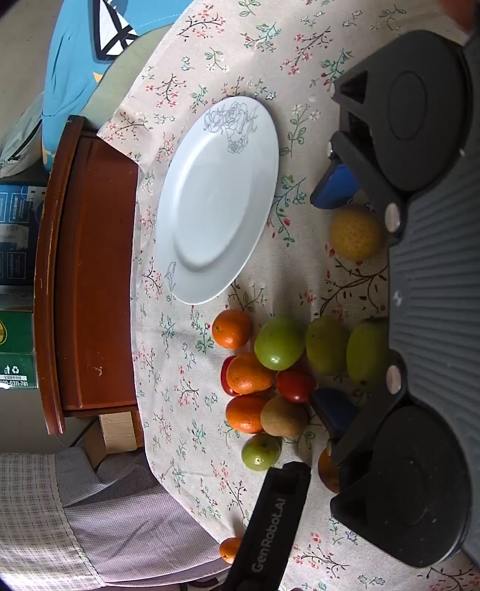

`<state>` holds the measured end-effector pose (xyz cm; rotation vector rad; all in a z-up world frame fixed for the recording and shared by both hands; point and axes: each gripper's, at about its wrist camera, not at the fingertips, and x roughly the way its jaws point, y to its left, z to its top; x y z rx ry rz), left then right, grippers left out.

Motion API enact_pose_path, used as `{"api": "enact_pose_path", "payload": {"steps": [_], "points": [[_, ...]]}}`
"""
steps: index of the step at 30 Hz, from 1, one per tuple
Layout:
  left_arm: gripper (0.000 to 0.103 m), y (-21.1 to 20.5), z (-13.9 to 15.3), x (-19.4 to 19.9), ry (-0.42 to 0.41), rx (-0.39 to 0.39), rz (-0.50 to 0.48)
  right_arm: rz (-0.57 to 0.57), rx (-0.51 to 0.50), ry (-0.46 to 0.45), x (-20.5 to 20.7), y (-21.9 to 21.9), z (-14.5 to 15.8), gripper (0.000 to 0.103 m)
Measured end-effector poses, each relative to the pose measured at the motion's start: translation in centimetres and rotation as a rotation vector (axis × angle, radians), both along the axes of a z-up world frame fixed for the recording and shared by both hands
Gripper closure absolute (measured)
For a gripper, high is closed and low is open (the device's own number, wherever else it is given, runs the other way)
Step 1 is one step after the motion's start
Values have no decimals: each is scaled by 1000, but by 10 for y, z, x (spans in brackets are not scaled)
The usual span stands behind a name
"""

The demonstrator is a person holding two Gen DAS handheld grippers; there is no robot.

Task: Organize fruits
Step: 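Move the left tool toward the lone mandarin while the right tool hovers over the fruit cluster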

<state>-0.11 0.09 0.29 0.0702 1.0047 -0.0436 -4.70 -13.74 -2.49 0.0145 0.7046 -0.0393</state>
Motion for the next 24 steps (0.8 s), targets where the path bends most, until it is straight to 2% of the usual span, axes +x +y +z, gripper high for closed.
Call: {"api": "enact_pose_path", "payload": {"steps": [2, 4, 11, 19, 24], "points": [[0, 3, 6, -1, -25, -4, -4, 0, 0, 0, 0, 0, 0, 0], [0, 12, 21, -21, -101, -45, -15, 0, 1, -1, 0, 0, 0, 0], [0, 35, 35, -10, -85, -4, 14, 0, 1, -1, 0, 0, 0, 0], [0, 67, 48, 9, -116, -19, 19, 0, 1, -1, 0, 0, -1, 0], [0, 84, 43, 30, -85, -72, 32, 0, 1, -1, 0, 0, -1, 0]]}}
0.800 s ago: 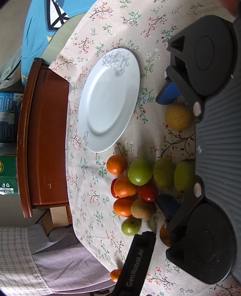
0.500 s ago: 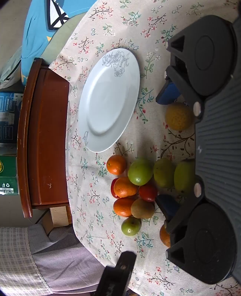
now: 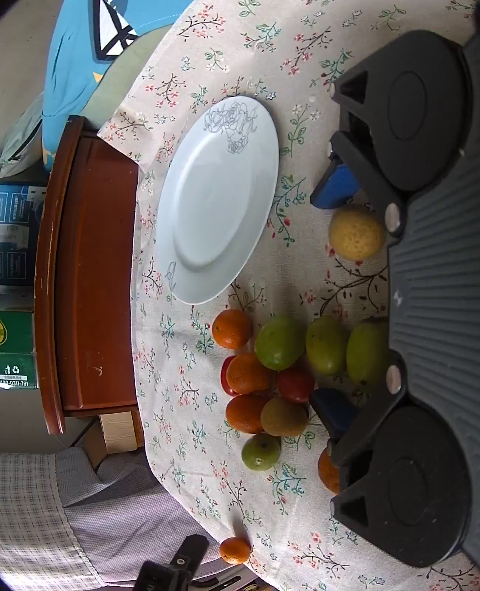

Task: Organize fruits
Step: 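Move the left tool toward the lone mandarin while the right tool hovers over the fruit cluster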

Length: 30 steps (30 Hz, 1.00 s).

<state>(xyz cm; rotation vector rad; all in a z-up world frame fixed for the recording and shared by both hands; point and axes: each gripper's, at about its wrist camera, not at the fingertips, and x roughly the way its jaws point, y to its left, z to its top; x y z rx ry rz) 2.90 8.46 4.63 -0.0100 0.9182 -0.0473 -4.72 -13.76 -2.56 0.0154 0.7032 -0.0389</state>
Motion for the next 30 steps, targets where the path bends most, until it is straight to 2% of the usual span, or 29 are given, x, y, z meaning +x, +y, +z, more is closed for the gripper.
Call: {"api": "enact_pose_path", "payload": {"steps": [6, 14, 17, 22, 30], "points": [[0, 8, -14, 12, 40, -70, 31, 0, 0, 0, 0, 0, 0, 0], [0, 3, -24, 22, 64, -159, 7, 0, 0, 0, 0, -1, 0, 0], [1, -2, -25, 22, 78, -162, -25, 0, 1, 0, -1, -1, 0, 0], [1, -13, -11, 10, 69, -293, -141, 0, 1, 0, -1, -1, 0, 0], [1, -37, 7, -14, 30, -256, -206, 1, 1, 1, -2, 1, 2, 0]]}}
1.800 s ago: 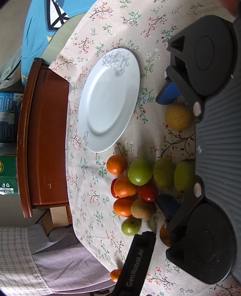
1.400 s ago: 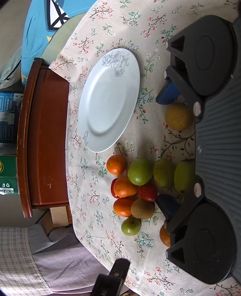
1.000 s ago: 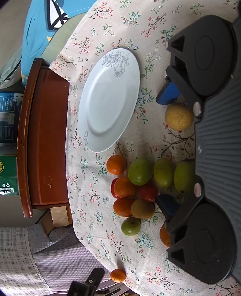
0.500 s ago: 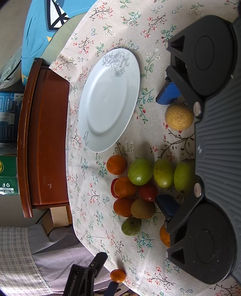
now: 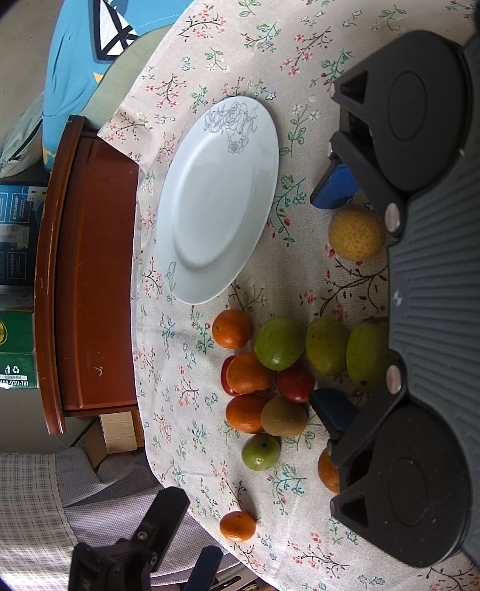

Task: Organize fruits
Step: 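Move the left tool toward the lone mandarin while the right tool hovers over the fruit cluster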

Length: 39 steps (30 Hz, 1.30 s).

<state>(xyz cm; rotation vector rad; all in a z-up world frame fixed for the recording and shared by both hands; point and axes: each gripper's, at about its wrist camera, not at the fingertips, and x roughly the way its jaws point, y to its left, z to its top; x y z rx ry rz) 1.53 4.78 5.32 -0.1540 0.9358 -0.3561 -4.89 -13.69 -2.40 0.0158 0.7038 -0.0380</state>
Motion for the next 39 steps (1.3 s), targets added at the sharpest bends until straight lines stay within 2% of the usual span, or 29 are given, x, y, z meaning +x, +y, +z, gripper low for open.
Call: {"api": "enact_pose_path", "payload": {"steps": [8, 19, 28, 39], "points": [[0, -14, 2, -30, -19, 113, 34, 66, 3, 63, 0, -6, 6, 1], [0, -22, 7, -62, -51, 203, 106, 16, 51, 301, -3, -9, 26, 1], [0, -19, 14, -75, -75, 244, 150, 2, 49, 324, -14, -9, 52, 1], [0, -28, 12, -89, -73, 322, 145, -1, 25, 337, -20, -2, 64, 1]]}}
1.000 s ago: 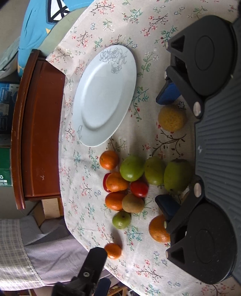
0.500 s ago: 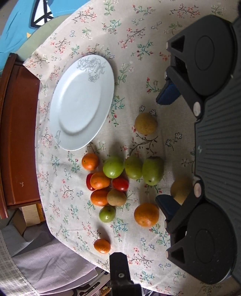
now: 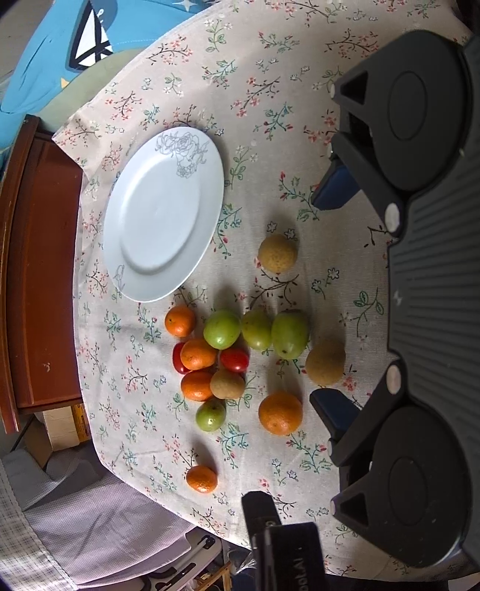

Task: Organize fruits
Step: 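Move the left tool toward the lone mandarin while the right tool hovers over the fruit cluster, then lower the left tool over the mandarin while the right tool lowers toward a brown round fruit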

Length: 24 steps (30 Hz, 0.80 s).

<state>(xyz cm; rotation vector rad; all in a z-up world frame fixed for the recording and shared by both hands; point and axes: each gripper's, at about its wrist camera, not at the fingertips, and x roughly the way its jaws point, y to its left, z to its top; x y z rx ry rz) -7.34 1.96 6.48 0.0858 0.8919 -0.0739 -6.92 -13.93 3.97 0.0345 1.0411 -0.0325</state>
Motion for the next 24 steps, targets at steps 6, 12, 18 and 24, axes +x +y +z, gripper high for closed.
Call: {"api": "enact_pose_path", "payload": {"steps": [6, 12, 18, 24], "points": [[0, 0, -5, 3, 23, 19, 21, -11, -3, 9, 4, 0, 0, 1], [0, -1, -7, 3, 36, 17, 19, -3, -17, 10, 5, 3, 0, 1], [0, 0, -9, 4, 43, 26, 28, -8, -20, 16, 6, 2, -3, 1], [0, 1, -12, 5, 49, 42, 35, -15, -28, 5, 6, 2, -3, 1]]}}
